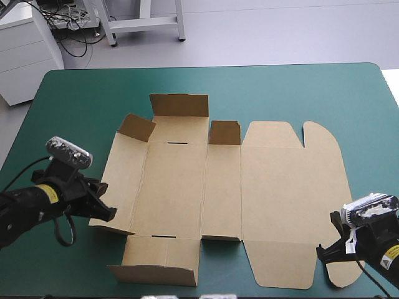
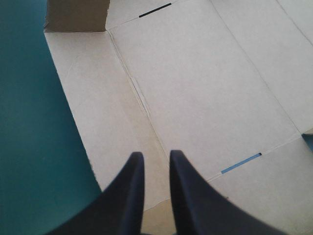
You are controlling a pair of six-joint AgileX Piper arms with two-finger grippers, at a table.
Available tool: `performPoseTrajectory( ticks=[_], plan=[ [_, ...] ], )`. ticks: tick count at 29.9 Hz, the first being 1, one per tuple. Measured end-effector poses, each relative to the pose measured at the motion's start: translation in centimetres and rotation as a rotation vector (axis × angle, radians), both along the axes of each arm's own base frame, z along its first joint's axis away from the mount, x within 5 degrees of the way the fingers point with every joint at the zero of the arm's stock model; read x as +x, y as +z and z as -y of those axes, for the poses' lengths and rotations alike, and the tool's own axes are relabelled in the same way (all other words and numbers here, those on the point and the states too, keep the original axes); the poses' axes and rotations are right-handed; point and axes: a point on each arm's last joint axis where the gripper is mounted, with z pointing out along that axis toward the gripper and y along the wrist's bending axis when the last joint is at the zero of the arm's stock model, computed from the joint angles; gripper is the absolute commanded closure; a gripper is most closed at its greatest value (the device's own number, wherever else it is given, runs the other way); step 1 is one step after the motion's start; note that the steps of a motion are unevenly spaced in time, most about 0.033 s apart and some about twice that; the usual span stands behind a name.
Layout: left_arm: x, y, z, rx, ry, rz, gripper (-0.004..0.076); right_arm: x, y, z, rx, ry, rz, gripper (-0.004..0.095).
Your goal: Fold the box
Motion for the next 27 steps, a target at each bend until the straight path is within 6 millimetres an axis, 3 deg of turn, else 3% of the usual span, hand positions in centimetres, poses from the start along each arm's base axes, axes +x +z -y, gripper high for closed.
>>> performPoseTrajectory(
  ticks=[3, 7, 17, 22, 27],
  plan=[
    [2.1, 0.1, 0.8, 0.032, 0.003, -0.029, 0.0339, 0.0, 0.0, 0.0, 0.000, 0.000, -0.001, 0.0926],
    [3.8, -0.2, 1.4, 0.051, 0.005, -0.050, 0.0279, 0.1, -0.3, 0.0, -0.003, 0.000, -0.009, 0.0926],
    [6.3, -1.9, 2.0, 0.123, 0.025, -0.121, 0.0248, 0.2, -1.6, -0.1, -0.017, 0.000, -0.049, 0.0926],
    [6.6, -1.8, 1.2, 0.162, 0.084, -0.106, 0.0248, 0.2, -1.6, -0.1, -0.016, 0.000, -0.047, 0.0926],
    [7.2, -1.9, -0.9, 0.147, 0.176, -0.124, 0.0241, 0.2, -1.6, -0.1, -0.017, 0.001, -0.047, 0.0926]
  ],
)
